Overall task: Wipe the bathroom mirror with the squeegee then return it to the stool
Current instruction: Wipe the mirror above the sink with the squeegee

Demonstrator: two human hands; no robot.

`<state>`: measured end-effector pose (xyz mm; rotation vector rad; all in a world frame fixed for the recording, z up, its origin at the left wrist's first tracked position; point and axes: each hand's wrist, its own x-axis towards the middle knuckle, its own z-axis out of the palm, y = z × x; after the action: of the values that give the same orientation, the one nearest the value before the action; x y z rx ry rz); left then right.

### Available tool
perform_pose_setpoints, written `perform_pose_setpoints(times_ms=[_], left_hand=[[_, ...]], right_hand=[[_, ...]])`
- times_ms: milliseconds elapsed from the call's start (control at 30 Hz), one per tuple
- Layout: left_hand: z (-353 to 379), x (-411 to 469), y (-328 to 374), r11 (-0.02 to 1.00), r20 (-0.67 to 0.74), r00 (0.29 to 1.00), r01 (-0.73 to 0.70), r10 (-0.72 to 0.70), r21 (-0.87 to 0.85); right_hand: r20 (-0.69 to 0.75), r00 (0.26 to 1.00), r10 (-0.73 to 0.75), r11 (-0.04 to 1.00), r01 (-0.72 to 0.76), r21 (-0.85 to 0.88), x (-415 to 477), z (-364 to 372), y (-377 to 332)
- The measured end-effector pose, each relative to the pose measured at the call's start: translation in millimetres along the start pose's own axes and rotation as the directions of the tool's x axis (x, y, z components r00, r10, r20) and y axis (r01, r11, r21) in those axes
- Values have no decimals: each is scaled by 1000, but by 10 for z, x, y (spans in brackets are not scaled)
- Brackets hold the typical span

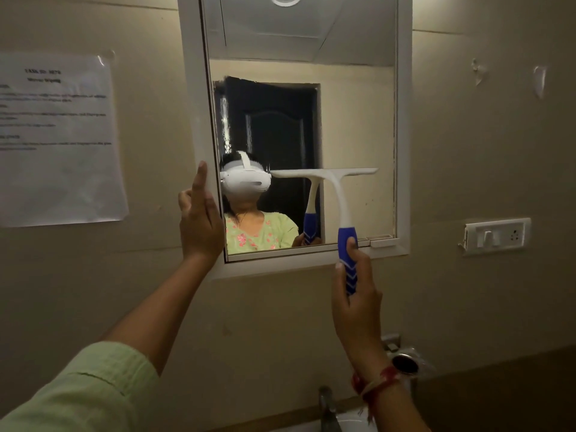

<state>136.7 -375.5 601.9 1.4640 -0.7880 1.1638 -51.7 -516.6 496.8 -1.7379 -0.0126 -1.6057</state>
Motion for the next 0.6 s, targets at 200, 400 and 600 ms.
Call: perform_pose_setpoints(times_ms=[200, 400, 600], left_hand=[[2, 2, -2, 1000, -3, 1000, -26, 26, 4], [10, -5, -6, 1000, -3, 1000, -22, 22, 12], [16, 3, -1, 999, 2, 1000, -26, 26, 21]], right_hand=[[-27, 999, -37, 998, 36, -42, 439, 44, -172], [-6, 1000, 2, 999, -2, -44, 167, 15, -50], [10, 999, 32, 999, -32, 0, -25, 8, -35]])
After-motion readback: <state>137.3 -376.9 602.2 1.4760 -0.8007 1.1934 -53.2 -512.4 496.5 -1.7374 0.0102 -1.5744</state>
